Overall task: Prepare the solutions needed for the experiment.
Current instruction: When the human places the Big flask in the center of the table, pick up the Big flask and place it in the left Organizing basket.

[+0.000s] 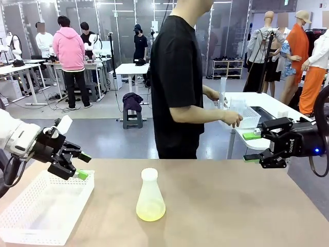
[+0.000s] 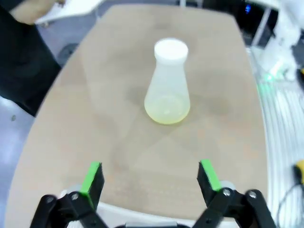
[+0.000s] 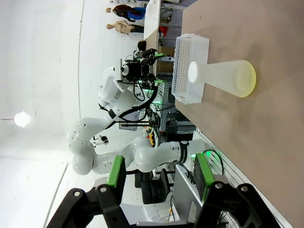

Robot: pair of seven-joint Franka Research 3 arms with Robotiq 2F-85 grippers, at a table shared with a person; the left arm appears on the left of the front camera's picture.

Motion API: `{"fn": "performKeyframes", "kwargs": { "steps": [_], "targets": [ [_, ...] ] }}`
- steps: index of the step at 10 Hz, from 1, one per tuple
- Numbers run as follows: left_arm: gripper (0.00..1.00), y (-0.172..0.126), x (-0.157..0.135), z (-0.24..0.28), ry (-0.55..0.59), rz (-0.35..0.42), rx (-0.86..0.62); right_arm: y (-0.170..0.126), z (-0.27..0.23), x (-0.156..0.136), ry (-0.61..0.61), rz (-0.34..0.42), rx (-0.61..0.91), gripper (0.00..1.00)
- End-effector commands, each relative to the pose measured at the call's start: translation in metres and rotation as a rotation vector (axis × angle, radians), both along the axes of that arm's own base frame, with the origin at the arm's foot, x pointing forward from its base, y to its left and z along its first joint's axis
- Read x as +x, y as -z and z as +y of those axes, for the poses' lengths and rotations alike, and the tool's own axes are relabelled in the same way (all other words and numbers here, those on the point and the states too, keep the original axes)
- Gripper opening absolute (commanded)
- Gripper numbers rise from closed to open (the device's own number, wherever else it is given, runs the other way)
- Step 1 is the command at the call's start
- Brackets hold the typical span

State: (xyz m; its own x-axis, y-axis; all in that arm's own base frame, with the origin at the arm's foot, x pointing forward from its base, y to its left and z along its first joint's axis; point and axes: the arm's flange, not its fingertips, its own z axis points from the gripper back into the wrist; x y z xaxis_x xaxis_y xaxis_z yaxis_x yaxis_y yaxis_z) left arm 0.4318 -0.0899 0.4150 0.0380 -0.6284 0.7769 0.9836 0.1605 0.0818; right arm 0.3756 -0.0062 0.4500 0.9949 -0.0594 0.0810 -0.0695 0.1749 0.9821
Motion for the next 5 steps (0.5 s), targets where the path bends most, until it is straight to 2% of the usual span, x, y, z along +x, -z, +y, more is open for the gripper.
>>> {"fn": "performKeyframes", "kwargs": {
  "steps": [1,3,5],
  "targets": [
    [1.00,-0.008,0.006,-0.016,0.064,-0.063,0.092,-0.002,0.000,-0.001,-0.006,-0.006,0.003,0.74],
    [1.00,-0.002,0.013,-0.035,0.132,-0.110,0.115,-0.002,0.000,-0.001,-0.006,-0.006,0.003,0.74],
    [1.00,0.010,0.019,-0.049,0.192,-0.113,0.134,-0.002,0.000,-0.001,-0.006,-0.006,0.003,0.74]
  ]
}}
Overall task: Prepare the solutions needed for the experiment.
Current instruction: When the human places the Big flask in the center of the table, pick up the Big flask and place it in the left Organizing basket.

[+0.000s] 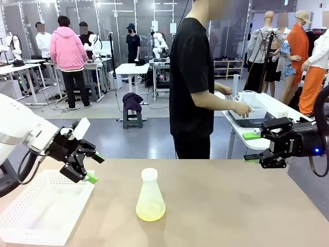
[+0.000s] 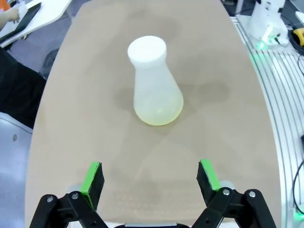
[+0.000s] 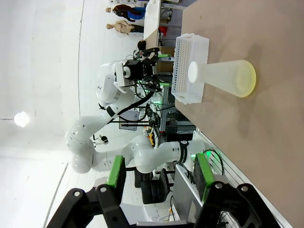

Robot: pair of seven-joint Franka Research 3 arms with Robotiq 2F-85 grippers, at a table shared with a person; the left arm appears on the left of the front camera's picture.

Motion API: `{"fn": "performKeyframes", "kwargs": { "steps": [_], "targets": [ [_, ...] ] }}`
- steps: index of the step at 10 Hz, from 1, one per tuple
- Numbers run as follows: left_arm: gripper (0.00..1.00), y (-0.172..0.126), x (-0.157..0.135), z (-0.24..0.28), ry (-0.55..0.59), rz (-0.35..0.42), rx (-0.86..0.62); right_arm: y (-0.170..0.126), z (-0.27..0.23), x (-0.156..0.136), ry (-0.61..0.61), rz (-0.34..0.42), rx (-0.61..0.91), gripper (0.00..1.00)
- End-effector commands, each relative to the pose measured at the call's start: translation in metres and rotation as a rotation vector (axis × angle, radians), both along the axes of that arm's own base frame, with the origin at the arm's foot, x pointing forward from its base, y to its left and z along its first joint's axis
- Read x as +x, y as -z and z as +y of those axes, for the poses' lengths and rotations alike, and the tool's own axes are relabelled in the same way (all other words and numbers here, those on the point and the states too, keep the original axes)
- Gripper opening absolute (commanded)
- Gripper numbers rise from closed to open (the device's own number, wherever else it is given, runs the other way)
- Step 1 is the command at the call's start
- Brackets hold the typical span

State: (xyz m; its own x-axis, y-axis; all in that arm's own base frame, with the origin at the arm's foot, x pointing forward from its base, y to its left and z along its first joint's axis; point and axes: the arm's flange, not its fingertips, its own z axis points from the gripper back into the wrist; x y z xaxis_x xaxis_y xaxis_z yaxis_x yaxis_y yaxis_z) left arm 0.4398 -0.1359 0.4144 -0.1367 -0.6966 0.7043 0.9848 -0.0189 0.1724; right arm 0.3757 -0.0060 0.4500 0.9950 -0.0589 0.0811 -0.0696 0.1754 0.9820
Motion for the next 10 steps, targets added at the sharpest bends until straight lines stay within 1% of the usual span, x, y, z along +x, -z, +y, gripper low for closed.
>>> {"fn": "performKeyframes", "kwargs": {
  "steps": [1,4,6,7,8,9,10],
  "targets": [
    [1.00,0.013,0.013,-0.010,0.037,-0.029,0.044,-0.002,0.000,-0.001,-0.006,-0.006,0.003,0.74],
    [1.00,0.025,0.019,-0.038,0.074,-0.028,0.065,-0.002,0.000,-0.001,-0.006,-0.006,0.003,0.74],
    [1.00,0.033,0.021,-0.057,0.071,0.010,0.075,-0.002,0.000,-0.001,-0.006,-0.006,0.003,0.74],
    [1.00,0.039,0.021,-0.067,0.066,0.053,0.060,-0.002,0.000,-0.001,-0.006,-0.006,0.003,0.74],
    [1.00,0.044,0.022,-0.074,0.053,0.067,0.055,-0.002,0.000,-0.001,-0.006,-0.006,0.003,0.74],
    [1.00,0.049,0.025,-0.081,0.039,0.057,0.047,-0.002,0.000,-0.001,-0.006,-0.006,0.003,0.74],
    [1.00,0.053,0.028,-0.088,0.031,0.067,0.028,-0.002,0.000,-0.001,-0.006,-0.006,0.003,0.74]
  ]
}}
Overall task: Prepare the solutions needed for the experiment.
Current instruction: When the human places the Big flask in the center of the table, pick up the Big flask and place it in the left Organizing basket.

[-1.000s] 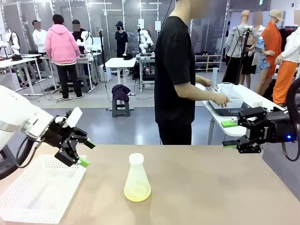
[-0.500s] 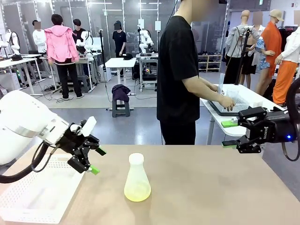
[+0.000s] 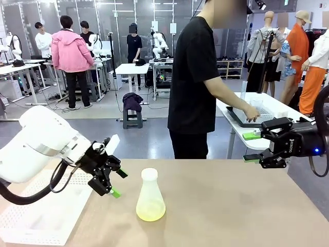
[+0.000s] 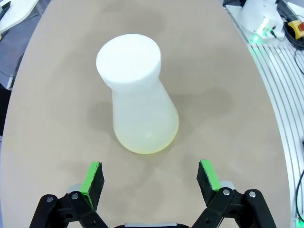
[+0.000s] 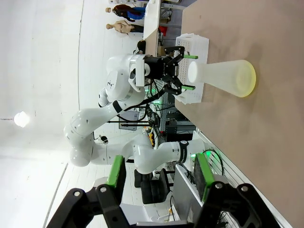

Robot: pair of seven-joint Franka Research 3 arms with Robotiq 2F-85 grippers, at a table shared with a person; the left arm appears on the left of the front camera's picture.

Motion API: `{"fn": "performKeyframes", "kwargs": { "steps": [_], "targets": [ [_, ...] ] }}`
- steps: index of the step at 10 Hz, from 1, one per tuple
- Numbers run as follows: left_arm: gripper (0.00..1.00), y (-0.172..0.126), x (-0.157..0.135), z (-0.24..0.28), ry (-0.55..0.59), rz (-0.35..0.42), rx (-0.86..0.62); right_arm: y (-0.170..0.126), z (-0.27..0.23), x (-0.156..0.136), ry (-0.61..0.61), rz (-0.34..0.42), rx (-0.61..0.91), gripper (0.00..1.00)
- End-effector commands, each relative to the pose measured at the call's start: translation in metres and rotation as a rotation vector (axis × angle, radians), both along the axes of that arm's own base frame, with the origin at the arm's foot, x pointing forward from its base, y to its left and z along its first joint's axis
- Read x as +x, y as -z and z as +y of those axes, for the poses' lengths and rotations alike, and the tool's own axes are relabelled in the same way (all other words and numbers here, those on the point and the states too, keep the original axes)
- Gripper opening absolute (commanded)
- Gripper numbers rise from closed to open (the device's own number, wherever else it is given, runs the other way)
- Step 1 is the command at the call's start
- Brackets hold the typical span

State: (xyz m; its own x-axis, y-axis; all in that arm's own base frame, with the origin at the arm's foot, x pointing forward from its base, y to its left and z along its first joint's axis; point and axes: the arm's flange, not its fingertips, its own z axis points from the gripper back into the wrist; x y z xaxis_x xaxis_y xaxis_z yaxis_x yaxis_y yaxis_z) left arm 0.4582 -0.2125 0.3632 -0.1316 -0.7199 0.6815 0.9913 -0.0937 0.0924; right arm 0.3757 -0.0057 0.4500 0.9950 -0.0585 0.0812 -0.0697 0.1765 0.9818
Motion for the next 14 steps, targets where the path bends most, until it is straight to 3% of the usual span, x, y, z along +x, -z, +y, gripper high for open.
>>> {"fn": "performKeyframes", "kwargs": {
  "steps": [1,10,14],
  "targets": [
    [1.00,0.006,0.014,-0.017,-0.042,0.004,-0.072,-0.002,0.000,-0.001,-0.006,-0.006,0.004,0.74],
    [1.00,0.044,0.023,-0.046,0.017,0.164,-0.323,-0.002,0.000,-0.001,-0.006,-0.006,0.004,0.74],
    [1.00,0.064,0.025,-0.045,0.079,0.183,-0.485,-0.002,0.000,-0.001,-0.006,-0.006,0.004,0.74]
  ]
}}
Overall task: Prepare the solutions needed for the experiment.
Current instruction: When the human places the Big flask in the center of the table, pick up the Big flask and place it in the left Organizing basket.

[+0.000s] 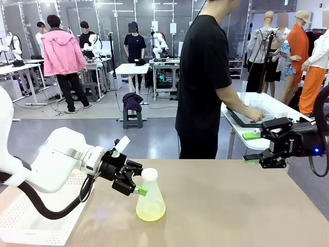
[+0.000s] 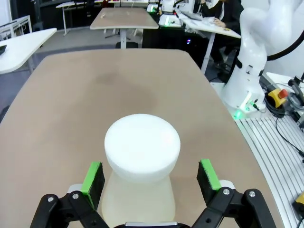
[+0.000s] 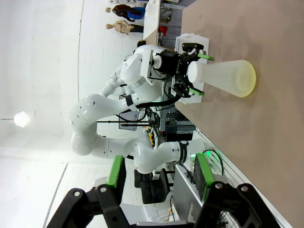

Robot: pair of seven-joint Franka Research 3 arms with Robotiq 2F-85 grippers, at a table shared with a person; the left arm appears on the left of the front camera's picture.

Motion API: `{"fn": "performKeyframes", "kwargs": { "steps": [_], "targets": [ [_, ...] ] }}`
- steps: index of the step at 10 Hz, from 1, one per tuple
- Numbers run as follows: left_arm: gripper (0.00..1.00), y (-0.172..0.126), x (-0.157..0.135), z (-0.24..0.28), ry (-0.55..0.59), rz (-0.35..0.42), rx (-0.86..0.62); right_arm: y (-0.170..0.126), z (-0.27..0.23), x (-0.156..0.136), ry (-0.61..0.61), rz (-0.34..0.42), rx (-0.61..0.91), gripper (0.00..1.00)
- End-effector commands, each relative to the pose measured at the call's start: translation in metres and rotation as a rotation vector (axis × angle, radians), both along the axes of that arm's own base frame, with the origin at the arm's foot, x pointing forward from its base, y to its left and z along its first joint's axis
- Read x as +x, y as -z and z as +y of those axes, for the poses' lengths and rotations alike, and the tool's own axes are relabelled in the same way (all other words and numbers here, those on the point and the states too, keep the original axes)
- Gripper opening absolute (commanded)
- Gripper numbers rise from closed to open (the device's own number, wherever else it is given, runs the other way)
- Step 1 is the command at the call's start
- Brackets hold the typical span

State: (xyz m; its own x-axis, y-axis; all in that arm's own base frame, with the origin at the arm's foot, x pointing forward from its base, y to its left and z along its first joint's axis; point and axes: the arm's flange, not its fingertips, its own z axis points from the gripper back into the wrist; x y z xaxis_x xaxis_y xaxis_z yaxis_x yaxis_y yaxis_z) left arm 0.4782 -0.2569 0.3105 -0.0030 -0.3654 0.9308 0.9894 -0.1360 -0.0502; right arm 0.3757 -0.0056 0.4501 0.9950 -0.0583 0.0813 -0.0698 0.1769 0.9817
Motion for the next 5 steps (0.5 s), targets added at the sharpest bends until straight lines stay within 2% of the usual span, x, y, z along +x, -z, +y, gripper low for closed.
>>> {"fn": "performKeyframes", "kwargs": {
  "steps": [1,5],
  "targets": [
    [1.00,0.017,0.004,0.000,0.022,-0.011,-0.061,-0.002,0.000,-0.001,-0.006,-0.006,0.005,0.74],
    [1.00,0.034,0.011,-0.012,0.047,0.023,-0.136,-0.002,0.000,-0.001,-0.006,-0.006,0.005,0.74]
  ]
}}
